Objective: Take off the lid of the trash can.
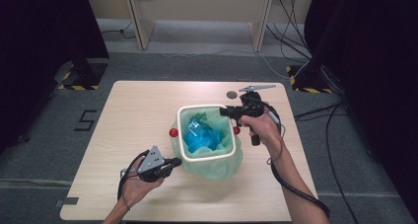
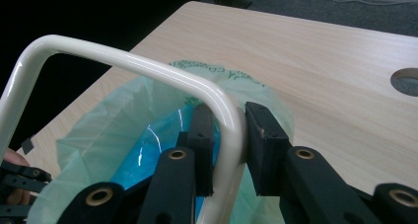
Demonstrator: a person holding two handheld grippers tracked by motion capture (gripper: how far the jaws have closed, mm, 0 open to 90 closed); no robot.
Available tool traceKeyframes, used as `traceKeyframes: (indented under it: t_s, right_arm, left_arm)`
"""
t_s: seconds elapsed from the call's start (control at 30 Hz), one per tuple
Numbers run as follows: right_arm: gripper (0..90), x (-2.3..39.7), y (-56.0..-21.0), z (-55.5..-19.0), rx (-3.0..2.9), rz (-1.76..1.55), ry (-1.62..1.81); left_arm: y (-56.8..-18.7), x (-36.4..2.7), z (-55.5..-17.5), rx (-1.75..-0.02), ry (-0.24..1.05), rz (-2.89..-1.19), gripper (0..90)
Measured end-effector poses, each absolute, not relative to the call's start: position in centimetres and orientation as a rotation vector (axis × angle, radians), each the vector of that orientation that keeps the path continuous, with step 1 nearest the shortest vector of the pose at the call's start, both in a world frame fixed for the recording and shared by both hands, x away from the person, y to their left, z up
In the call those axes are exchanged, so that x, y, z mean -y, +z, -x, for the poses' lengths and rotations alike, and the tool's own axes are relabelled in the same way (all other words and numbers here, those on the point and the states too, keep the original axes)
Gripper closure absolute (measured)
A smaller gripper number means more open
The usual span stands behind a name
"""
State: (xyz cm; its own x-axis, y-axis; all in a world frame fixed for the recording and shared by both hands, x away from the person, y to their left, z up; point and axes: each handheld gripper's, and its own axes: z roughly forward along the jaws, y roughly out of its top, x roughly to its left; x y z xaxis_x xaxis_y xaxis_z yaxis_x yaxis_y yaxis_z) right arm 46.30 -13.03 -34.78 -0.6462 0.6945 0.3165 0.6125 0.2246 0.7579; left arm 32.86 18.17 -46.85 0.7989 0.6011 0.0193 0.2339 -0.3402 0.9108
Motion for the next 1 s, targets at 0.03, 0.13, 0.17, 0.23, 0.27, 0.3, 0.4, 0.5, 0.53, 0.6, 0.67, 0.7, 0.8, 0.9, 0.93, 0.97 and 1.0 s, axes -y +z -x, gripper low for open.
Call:
traceKeyframes:
  t_s: [0.03,0.13,0.17,0.23,0.27,0.3,0.4,0.5,0.53,0.6,0.67,0.7,0.8,0.9,0.93,0.97,1.0]
  right_arm:
    - [74.5,13.1,-34.7,-46.3,-2.383,-1.274,1.410]
    - [74.5,13.5,-34.4,-46.3,-2.371,-1.276,1.414]
    - [74.5,13.7,-34.3,-46.3,-2.368,-1.283,1.413]
    - [74.5,14.2,-34.3,-46.3,-2.358,-1.292,1.413]
    - [74.5,14.5,-34.3,-46.4,-2.354,-1.297,1.410]
    - [74.5,14.8,-34.3,-46.4,-2.350,-1.302,1.408]
    - [74.5,15.7,-34.4,-46.4,-2.335,-1.322,1.405]
    - [74.5,17.0,-34.4,-46.3,-2.313,-1.348,1.410]
    - [74.5,17.3,-34.4,-46.2,-2.307,-1.354,1.410]
    - [74.5,18.1,-34.4,-46.1,-2.294,-1.368,1.407]
    - [74.5,19.1,-34.4,-46.0,-2.278,-1.374,1.404]
    - [74.5,19.6,-34.3,-45.9,-2.267,-1.381,1.404]
    - [74.5,20.7,-34.2,-45.7,-2.248,-1.401,1.399]
    - [74.5,21.9,-34.2,-45.5,-2.231,-1.410,1.391]
    - [74.5,22.3,-34.3,-45.4,-2.224,-1.417,1.385]
    - [74.5,22.6,-34.3,-45.4,-2.219,-1.422,1.381]
    - [74.5,23.1,-34.3,-45.3,-2.213,-1.428,1.377]
  left_arm:
    - [-47.0,-18.1,-32.9,-0.630,0.431,-1.928,89.8]
    - [-47.4,-18.2,-33.1,-0.632,0.440,-1.945,89.6]
    - [-47.6,-18.3,-33.2,-0.639,0.435,-1.945,89.4]
    - [-47.8,-18.5,-33.3,-0.653,0.423,-1.952,87.9]
    - [-47.9,-18.5,-33.3,-0.655,0.422,-1.958,86.0]
    - [-48.0,-18.6,-33.4,-0.662,0.420,-1.961,83.9]
    - [-48.4,-18.8,-33.4,-0.680,0.416,-1.974,76.8]
    - [-48.6,-19.0,-33.3,-0.690,0.413,-1.989,69.1]
    - [-48.6,-19.1,-33.3,-0.694,0.413,-1.993,67.4]
    - [-48.7,-19.3,-33.2,-0.709,0.414,-1.996,61.6]
    - [-48.7,-19.6,-33.0,-0.727,0.410,-1.994,56.0]
    - [-48.7,-19.7,-33.0,-0.731,0.407,-1.999,54.9]
    - [-48.9,-20.3,-32.8,-0.750,0.397,-2.013,50.0]
    - [-49.4,-21.1,-32.7,-0.787,0.396,-2.025,43.5]
    - [-49.5,-21.2,-32.7,-0.799,0.395,-2.028,42.2]
    - [-49.7,-21.4,-32.7,-0.810,0.393,-2.032,41.1]
    - [-49.9,-21.6,-32.6,-0.822,0.389,-2.040,40.2]
